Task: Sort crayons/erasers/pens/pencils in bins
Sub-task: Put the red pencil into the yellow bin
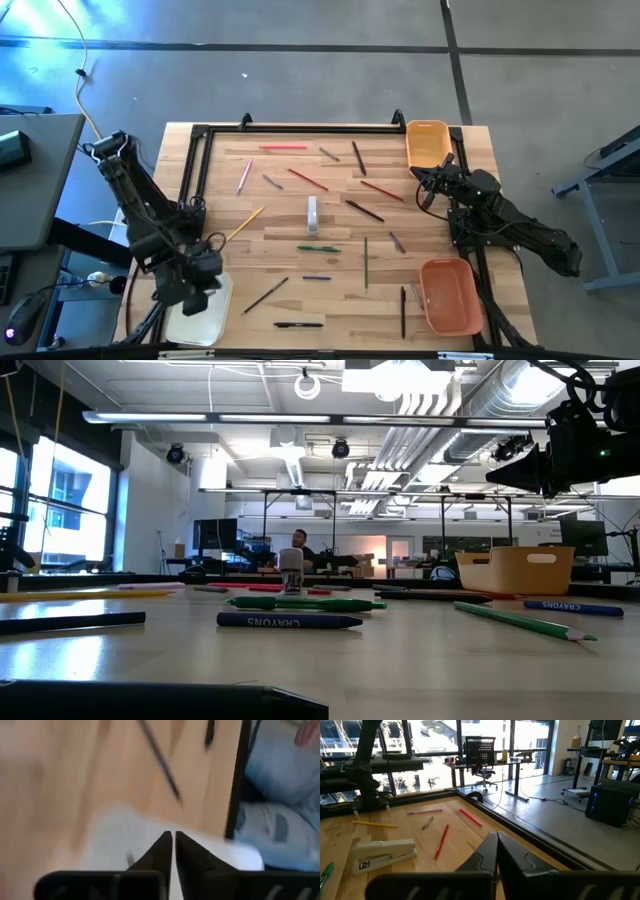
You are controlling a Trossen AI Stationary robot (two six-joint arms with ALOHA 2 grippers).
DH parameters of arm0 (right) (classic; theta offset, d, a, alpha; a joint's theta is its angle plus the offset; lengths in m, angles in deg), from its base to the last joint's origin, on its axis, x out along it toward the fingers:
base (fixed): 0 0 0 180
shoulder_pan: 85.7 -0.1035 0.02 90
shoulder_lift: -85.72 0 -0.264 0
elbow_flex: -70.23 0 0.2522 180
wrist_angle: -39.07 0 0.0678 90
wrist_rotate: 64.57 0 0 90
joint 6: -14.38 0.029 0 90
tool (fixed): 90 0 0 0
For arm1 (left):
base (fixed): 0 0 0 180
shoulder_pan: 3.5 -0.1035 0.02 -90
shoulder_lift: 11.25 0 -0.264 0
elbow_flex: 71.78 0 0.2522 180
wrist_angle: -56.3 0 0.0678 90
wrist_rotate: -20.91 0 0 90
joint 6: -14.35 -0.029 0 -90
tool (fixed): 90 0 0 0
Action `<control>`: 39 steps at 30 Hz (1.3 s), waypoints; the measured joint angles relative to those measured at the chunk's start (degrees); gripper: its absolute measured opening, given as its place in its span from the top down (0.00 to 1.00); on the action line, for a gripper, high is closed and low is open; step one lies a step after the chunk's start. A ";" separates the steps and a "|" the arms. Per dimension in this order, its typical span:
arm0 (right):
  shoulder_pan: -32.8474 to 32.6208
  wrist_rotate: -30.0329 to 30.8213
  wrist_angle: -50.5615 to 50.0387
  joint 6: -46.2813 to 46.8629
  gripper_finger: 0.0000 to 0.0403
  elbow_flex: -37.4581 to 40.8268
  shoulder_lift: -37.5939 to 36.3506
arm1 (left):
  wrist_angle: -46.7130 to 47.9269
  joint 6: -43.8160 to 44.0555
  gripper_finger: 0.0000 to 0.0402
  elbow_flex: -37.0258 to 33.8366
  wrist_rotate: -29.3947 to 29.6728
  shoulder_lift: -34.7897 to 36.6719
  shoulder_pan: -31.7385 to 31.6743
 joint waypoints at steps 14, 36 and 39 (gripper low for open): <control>-0.02 0.02 -0.02 -0.02 1.00 0.00 0.02 | -66.98 -45.72 1.00 -26.06 -5.20 2.45 -26.84; 0.02 0.02 0.00 -0.02 1.00 0.02 0.02 | -109.70 -57.42 1.00 -45.16 -10.50 -1.36 -50.14; 0.02 0.02 0.04 0.00 1.00 0.01 0.02 | -112.67 -57.40 1.00 -45.16 -13.59 -1.34 -52.76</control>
